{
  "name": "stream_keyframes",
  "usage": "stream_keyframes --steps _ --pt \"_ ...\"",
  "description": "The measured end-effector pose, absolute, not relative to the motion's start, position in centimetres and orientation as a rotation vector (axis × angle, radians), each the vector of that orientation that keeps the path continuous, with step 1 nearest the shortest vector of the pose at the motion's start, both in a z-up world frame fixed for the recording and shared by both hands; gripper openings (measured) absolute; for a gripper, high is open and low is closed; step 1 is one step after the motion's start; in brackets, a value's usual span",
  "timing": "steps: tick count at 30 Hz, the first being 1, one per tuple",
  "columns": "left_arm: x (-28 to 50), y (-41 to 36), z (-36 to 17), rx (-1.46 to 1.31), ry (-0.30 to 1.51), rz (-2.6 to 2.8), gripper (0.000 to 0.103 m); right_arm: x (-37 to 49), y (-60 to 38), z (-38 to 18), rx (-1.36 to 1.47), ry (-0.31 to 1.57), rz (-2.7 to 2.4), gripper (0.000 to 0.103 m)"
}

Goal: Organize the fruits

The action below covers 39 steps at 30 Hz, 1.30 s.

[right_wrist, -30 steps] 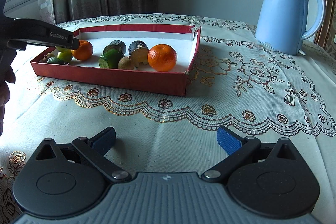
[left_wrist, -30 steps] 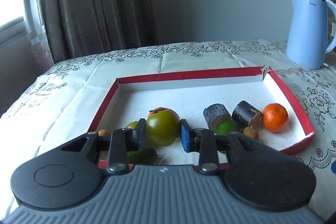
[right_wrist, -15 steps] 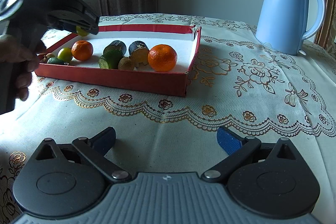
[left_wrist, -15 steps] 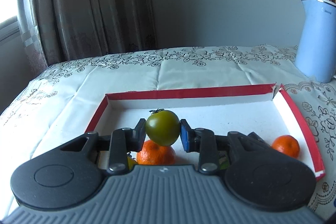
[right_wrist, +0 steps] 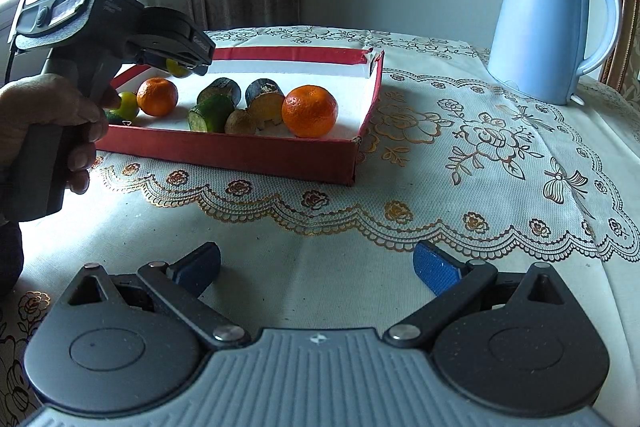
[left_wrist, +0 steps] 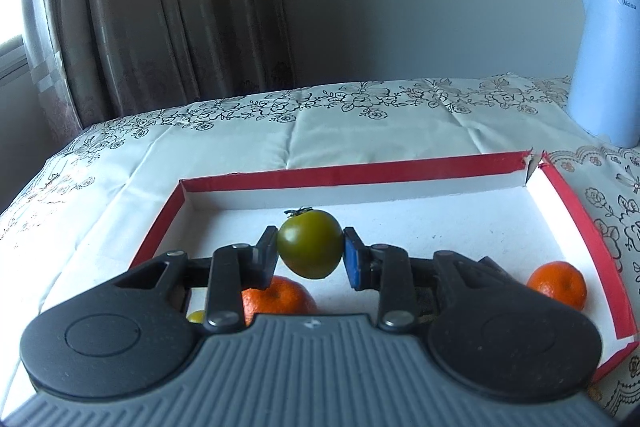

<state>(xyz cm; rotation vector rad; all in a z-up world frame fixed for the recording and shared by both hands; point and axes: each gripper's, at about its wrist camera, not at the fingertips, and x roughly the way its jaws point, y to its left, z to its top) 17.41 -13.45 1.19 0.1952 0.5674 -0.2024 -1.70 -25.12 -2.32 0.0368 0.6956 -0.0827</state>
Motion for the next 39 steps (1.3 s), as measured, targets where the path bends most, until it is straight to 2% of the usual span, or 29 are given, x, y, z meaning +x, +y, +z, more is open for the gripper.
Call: stream_keyframes --steps 16,18,22,25,27,33,39 --pt "17.8 -14.3 -0.1 0.227 0.593 -0.195 0.033 -1.7 -25.1 -2.3 0.039 0.695 -0.081 0.103" --pt "17.7 -14.4 -0.1 0.229 0.585 -0.194 0.049 -1.7 -25.1 -2.2 0.039 0.695 -0.081 0.103" --pt "17.7 -14.2 0.1 0.227 0.583 -0.179 0.055 -1.8 -25.0 -2.2 0.043 0.694 -0.080 0.103" --pt "17.3 -14.0 0.4 0.231 0.574 -0.173 0.064 -1.8 -25.0 -2.1 0.054 0.690 -0.075 0.103" --pt "16.6 -13.8 0.8 0.233 0.560 -0.170 0.078 -1.7 -25.4 -2.2 0.060 0.688 -0.073 0.103" --pt "13.1 -11.9 2.4 0.207 0.528 -0.191 0.102 -1.6 -25.6 -2.1 0.065 0.687 -0.071 0.103" --pt "8.9 -8.9 2.3 0.205 0.541 -0.202 0.103 -1.6 -25.5 -2.1 0.052 0.694 -0.076 0.103"
